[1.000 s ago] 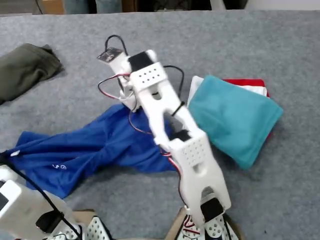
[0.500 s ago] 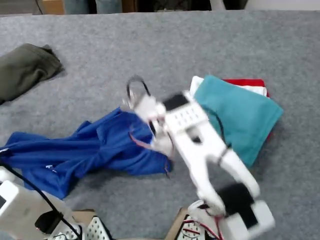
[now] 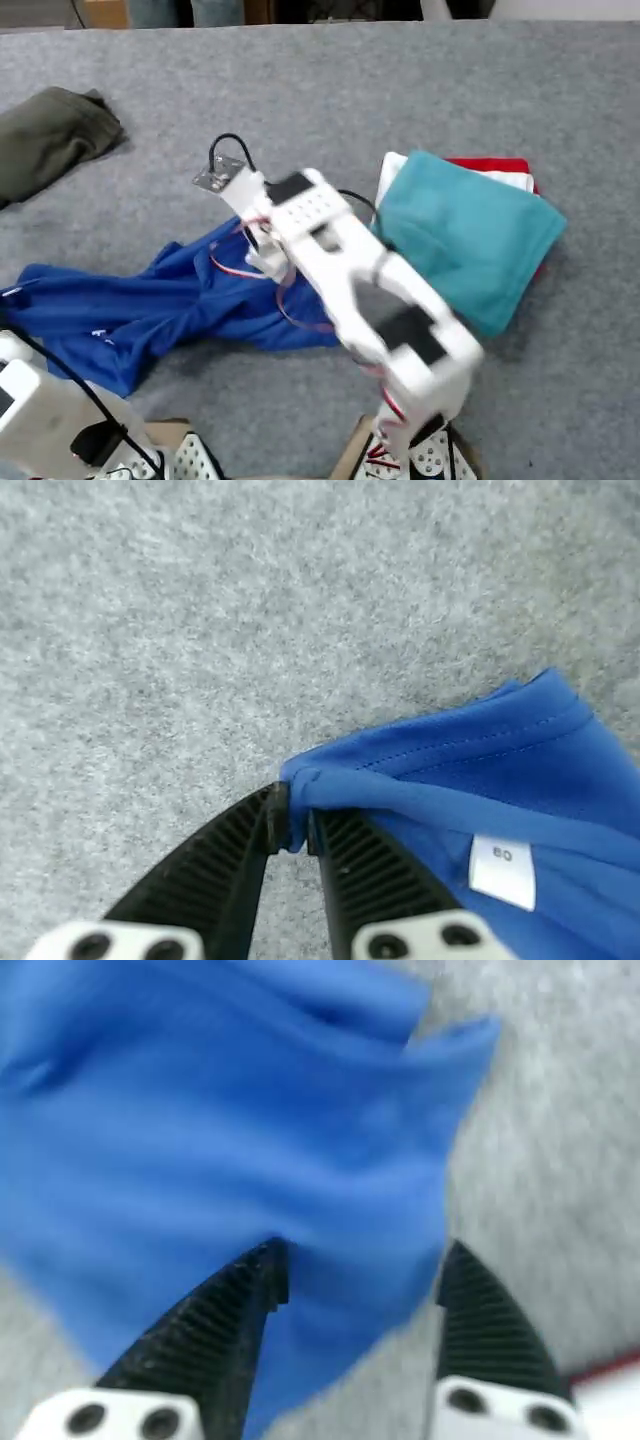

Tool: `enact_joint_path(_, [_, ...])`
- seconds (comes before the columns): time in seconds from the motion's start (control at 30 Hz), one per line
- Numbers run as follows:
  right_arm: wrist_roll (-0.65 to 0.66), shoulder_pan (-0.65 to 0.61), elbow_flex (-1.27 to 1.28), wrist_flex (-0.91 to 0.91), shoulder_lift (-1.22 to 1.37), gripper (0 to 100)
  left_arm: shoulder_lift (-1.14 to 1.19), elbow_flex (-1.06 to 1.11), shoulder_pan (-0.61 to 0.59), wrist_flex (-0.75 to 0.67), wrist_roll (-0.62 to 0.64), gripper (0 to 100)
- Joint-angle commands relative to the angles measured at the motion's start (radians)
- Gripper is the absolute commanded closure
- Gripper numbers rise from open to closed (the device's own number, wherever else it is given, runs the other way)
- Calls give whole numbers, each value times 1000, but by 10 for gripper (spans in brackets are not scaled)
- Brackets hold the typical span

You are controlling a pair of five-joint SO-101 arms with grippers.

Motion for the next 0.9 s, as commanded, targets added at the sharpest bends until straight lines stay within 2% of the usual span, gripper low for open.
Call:
enact_joint_path(0.0, [-9, -12, -174, 107, 130, 991, -17, -45, 1, 6, 11, 971])
enact_joint_path(0.03, [-9, -11, -182, 149, 131, 966, -17, -45, -4, 6, 11, 971])
enact_joint_path(0.13, [-6, -9, -153, 265, 68, 985, -15, -45, -10, 2, 11, 971])
enact_joint_path(0.23, [21, -9, -10, 301, -87, 985, -11, -47, -10, 0, 11, 971])
enact_joint_path(0.43, [252, 3, 515, 267, -510, 985, -11, -47, -4, -2, 11, 971])
enact_joint_path(0.53, [325, 23, 680, 259, -684, 972, -9, -50, -2, -2, 11, 971])
enact_joint_path(0.73, [336, 38, 685, 374, -894, 674, -8, -45, -4, -31, 8, 971])
enact_joint_path(0.8, [327, 37, 572, 404, -912, 635, -9, -44, -4, -29, 8, 971])
enact_joint_path(0.87, [261, 34, 410, 379, -874, 655, -9, -44, -2, -31, 6, 971])
